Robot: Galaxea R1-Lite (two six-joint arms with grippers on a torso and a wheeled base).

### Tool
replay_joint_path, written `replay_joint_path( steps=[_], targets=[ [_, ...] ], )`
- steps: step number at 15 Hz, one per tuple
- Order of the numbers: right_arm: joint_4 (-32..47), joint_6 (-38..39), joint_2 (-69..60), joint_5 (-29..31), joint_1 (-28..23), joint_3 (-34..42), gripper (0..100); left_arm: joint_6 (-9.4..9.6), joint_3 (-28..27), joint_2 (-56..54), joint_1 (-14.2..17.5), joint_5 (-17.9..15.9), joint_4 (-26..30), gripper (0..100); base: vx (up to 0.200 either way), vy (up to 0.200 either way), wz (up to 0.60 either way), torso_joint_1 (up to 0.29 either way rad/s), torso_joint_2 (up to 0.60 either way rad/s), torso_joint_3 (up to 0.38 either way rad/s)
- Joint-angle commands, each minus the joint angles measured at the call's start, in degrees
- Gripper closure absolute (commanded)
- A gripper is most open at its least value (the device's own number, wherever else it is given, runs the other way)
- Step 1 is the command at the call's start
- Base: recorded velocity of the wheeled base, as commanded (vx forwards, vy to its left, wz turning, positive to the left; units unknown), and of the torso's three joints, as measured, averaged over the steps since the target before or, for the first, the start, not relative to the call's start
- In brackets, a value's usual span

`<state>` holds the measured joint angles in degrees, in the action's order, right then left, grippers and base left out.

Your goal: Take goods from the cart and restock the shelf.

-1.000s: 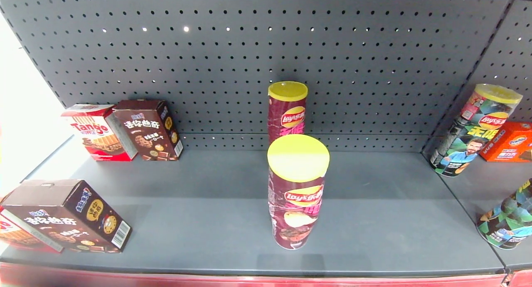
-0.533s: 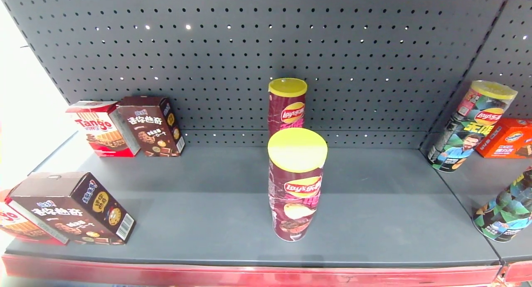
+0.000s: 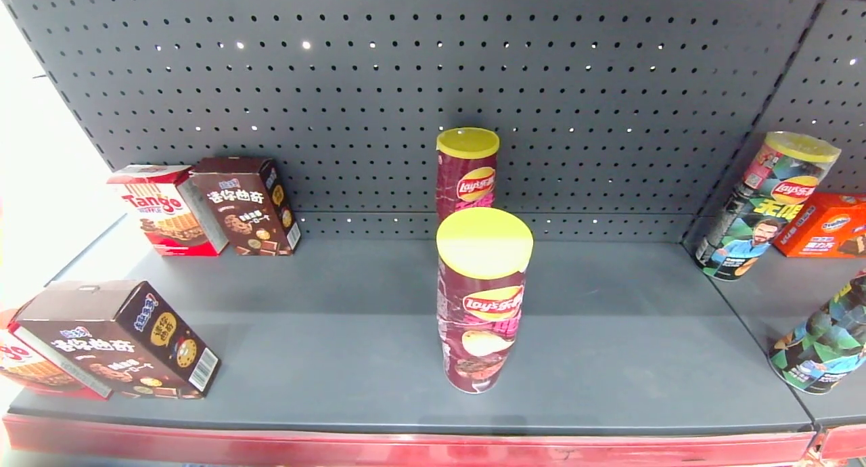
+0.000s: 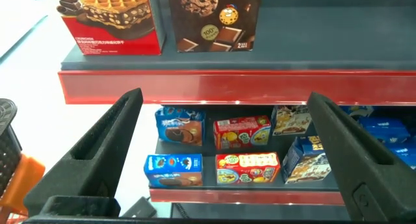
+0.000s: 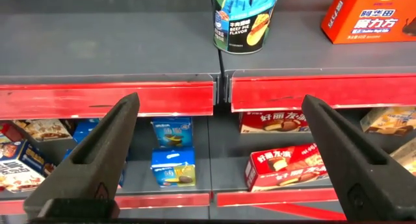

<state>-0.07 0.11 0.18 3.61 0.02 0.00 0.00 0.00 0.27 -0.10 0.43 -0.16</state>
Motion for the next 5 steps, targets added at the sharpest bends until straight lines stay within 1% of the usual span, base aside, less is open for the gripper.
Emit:
replay_joint_path(
  steps=[1,5],
  targets=[
    [0.0,0.1,0.1,0.0,0.1,0.0,0,0.00,0.0,0.0,0.0,0.0,0.0,0,0.000,0.000,0.00,0.000,0.00,0.000],
    [0.0,0.2,0.1,0.0,0.1,0.0,0,0.00,0.0,0.1,0.0,0.0,0.0,0,0.000,0.000,0.00,0.000,0.00,0.000]
  ],
)
